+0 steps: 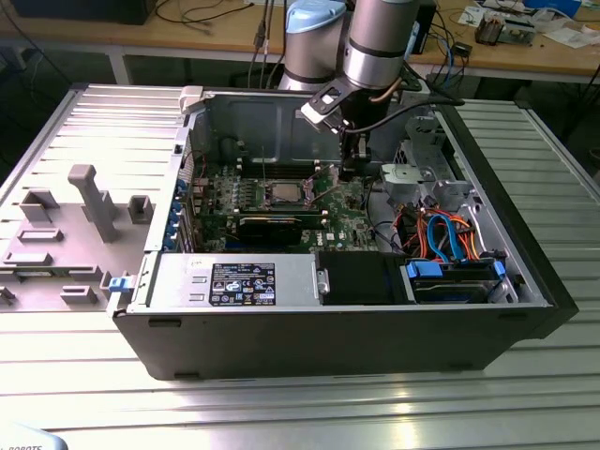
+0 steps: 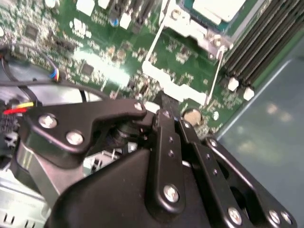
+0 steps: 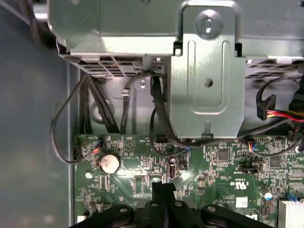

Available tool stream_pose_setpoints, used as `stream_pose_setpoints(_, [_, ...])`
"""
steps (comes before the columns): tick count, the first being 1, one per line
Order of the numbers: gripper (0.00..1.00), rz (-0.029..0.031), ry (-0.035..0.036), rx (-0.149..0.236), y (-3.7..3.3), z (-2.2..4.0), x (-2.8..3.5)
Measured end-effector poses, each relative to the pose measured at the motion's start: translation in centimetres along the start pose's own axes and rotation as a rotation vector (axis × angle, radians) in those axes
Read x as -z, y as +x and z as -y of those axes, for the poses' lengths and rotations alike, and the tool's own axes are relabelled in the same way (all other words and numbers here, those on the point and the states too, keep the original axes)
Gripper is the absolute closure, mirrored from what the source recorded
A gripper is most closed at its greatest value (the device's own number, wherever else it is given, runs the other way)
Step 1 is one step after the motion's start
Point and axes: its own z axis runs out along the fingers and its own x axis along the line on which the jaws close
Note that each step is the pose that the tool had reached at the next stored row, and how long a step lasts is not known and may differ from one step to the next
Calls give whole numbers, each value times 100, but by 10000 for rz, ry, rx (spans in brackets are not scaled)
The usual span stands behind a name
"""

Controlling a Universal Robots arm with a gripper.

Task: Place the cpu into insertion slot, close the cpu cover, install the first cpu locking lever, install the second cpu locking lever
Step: 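Close the cpu cover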

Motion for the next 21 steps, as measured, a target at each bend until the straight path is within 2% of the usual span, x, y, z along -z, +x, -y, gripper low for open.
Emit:
stream_pose_setpoints(17, [89,0,0,-1,0,5,0])
stream_pose_setpoints(19, [89,0,0,0,1,31,-1])
stream_pose_setpoints(21, [89,1,0,0,1,86,-3])
